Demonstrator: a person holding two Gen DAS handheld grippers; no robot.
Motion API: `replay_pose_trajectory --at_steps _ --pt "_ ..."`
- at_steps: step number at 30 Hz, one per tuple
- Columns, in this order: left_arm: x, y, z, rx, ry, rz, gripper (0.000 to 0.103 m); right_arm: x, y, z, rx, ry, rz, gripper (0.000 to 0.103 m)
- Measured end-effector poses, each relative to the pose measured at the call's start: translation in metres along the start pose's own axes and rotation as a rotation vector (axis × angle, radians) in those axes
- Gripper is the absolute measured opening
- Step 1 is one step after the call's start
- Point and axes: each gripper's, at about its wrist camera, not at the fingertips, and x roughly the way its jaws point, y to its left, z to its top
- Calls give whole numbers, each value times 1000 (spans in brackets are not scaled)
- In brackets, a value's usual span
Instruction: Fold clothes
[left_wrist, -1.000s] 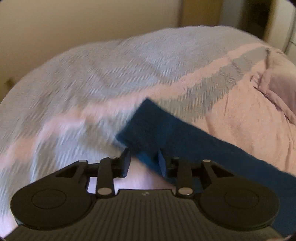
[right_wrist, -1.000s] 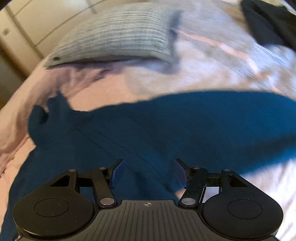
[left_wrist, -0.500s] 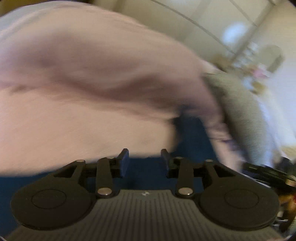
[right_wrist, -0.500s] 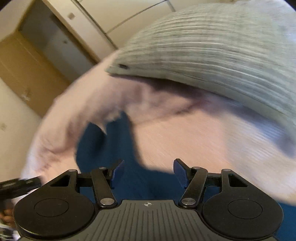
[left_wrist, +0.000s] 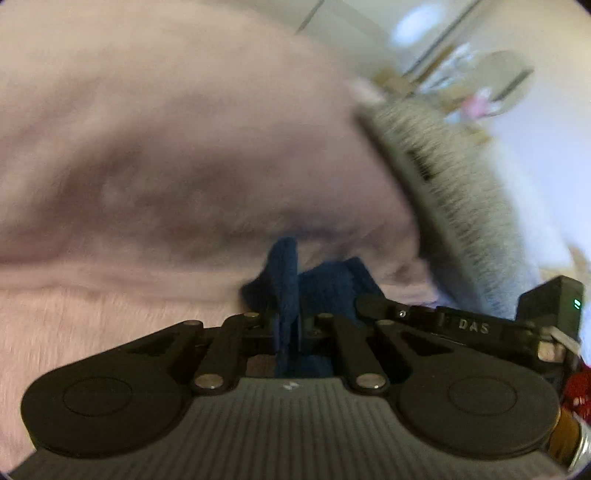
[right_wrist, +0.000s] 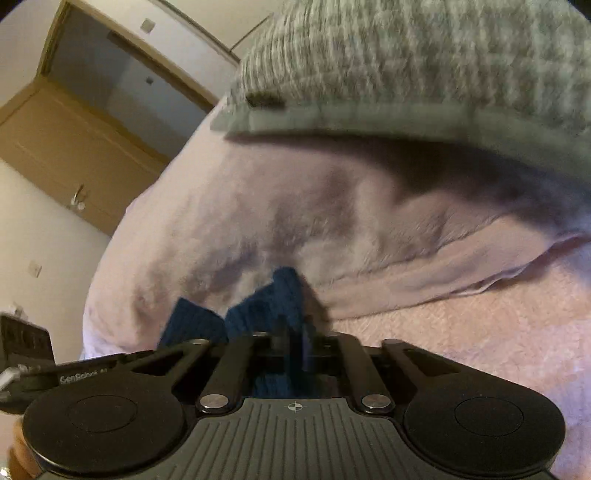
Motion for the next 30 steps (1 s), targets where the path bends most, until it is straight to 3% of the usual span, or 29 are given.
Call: replay_pose_trajectory --at_steps 4,5,8,12,13,16,18,20,22,23,24,27,30 --pt "-2 6 -6 158 -112 -53 6 -42 -13 -5 1 -176 11 4" --pt "4 8 -8 167 -108 -32 7 -44 -17 -8 0 -192 -8 4" --pt "25 14 -14 179 -84 46 11 -19 -27 -16 -24 -135 -127 4" --pt "30 11 -15 191 -73 95 12 3 -29 -16 -49 -88 -190 5" --pt "23 9 -14 189 -94 113 14 2 -29 -12 -28 -86 -191 8" --pt "-3 5 -13 177 -160 174 16 -22 -23 -3 16 -153 -236 46" --pt "-26 5 -15 157 -194 217 16 -55 -14 1 18 -266 -266 51" --pt "-47 -3 -25 147 -200 177 14 -87 2 -3 -32 -319 -249 51" --pt "-62 -17 -38 162 -183 108 7 -109 24 -18 -129 -289 -212 46" --pt "-64 -25 -49 185 -169 89 5 -114 35 -30 -183 -253 -198 34" --pt "-66 -34 -60 210 -155 72 4 -116 45 -41 -232 -212 -186 32" --pt "-38 -42 -75 245 -65 123 2 -93 53 -74 -313 -95 -247 29" --pt "-25 -34 -72 178 -45 191 1 -65 32 -97 -281 -29 -361 30"
